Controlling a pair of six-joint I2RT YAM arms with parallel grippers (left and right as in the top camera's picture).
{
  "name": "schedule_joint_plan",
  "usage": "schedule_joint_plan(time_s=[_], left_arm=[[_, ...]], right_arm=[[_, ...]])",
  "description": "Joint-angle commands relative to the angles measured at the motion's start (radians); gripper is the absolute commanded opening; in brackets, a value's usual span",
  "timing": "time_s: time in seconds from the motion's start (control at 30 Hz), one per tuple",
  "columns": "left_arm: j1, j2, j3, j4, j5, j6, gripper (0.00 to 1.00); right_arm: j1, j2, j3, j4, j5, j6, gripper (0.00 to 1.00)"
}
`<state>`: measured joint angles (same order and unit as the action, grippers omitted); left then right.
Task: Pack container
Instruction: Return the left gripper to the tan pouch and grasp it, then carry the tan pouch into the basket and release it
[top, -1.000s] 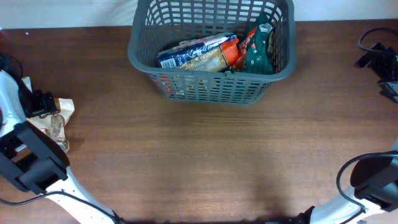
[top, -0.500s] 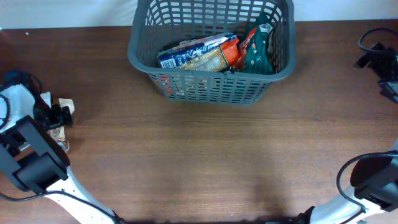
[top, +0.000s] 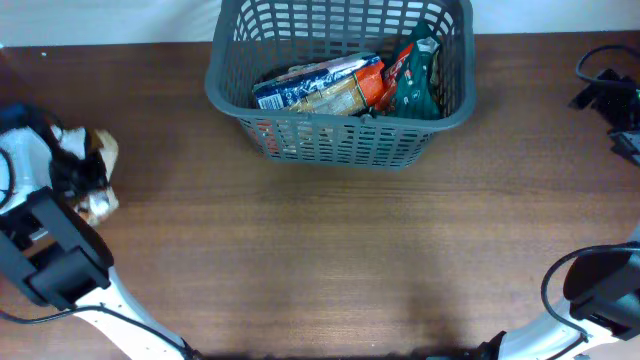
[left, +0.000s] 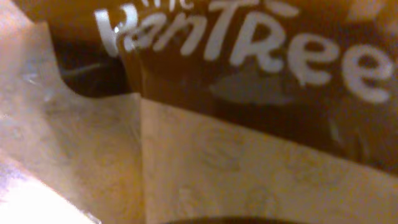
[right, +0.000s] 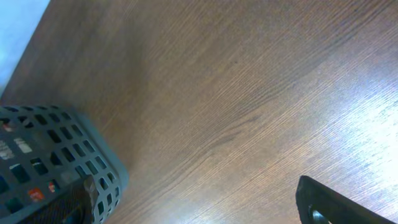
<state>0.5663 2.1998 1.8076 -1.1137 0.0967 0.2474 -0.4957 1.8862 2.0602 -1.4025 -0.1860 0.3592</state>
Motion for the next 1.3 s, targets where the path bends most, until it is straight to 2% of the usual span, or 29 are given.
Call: schedule_joint_plan(time_s=[0.0, 0.13, 0.2, 0.27, 0.33, 0.4, 0.43, 0.5, 0.53, 0.67, 0.9, 0.93, 0.97, 1.0, 1.03, 1.07, 1.2, 1.27], left_arm=[[-0.052, -0.008, 0.335, -0.114, 0.197, 0.016, 0.02], [-0.141, -0.008, 0.698, -0.193, 0.201, 0.023, 0.02], [-0.222, -0.009, 0.899, -0.204, 0.204, 0.093, 0.02], [-0.316, -0.009, 1.053, -0.203, 0.203, 0.203, 0.01], [-0.459, -0.008, 1.206, -0.198, 0.203, 0.403, 0.02], [-0.575, -0.008, 1.269, -0.191, 0.198, 0.577, 0.02], [-0.66, -0.008, 1.28, -0.183, 0.182, 0.702, 0.02], [-0.769, -0.001, 1.272, -0.171, 0.137, 0.816, 0.02], [-0.804, 0.005, 1.263, -0.164, 0.121, 0.834, 0.02], [-0.94, 0.103, 1.146, -0.105, 0.104, 0.84, 0.02], [-0.992, 0.224, 0.992, -0.037, 0.044, 0.826, 0.03], [-0.992, 0.233, 0.971, -0.016, 0.044, 0.786, 0.13], [-0.989, 0.236, 0.955, -0.001, 0.044, 0.753, 0.29], [-0.983, 0.238, 0.935, 0.011, 0.044, 0.721, 0.49], [-0.98, 0.238, 0.932, 0.011, 0.043, 0.698, 0.85], [-0.975, 0.235, 0.932, 0.012, 0.035, 0.649, 0.99], [-0.951, 0.174, 0.933, 0.011, 0.029, 0.454, 0.99], [-0.918, 0.076, 0.933, 0.011, -0.05, 0.341, 0.99]], right_arm=[[0.005, 0.002, -0.003, 0.003, -0.002, -0.003, 0.98], [0.005, 0.002, -0.003, 0.003, -0.002, -0.003, 0.99], [0.005, 0.002, -0.003, 0.003, -0.002, -0.003, 0.99], [0.005, 0.002, -0.003, 0.003, -0.002, -0.003, 0.99], [0.005, 0.002, -0.003, 0.003, -0.002, -0.003, 0.99], [0.005, 0.002, -0.003, 0.003, -0.002, -0.003, 0.99], [0.005, 0.002, -0.003, 0.003, -0.002, -0.003, 0.99], [0.005, 0.002, -0.003, 0.003, -0.002, -0.003, 0.99], [0.005, 0.002, -0.003, 0.003, -0.002, -0.003, 0.99], [0.005, 0.002, -0.003, 0.003, -0.002, -0.003, 0.99], [0.005, 0.002, -0.003, 0.003, -0.002, -0.003, 0.99], [0.005, 0.002, -0.003, 0.003, -0.002, -0.003, 0.99], [0.005, 0.002, -0.003, 0.003, -0.002, -0.003, 0.99], [0.005, 0.002, -0.003, 0.003, -0.002, -0.003, 0.99], [0.005, 0.002, -0.003, 0.003, -0.002, -0.003, 0.99], [0.005, 0.002, -0.003, 0.003, -0.002, -0.003, 0.99], [0.005, 0.002, -0.003, 0.003, -0.002, -0.003, 0.99], [0.005, 0.002, -0.003, 0.003, -0.002, -0.003, 0.99]])
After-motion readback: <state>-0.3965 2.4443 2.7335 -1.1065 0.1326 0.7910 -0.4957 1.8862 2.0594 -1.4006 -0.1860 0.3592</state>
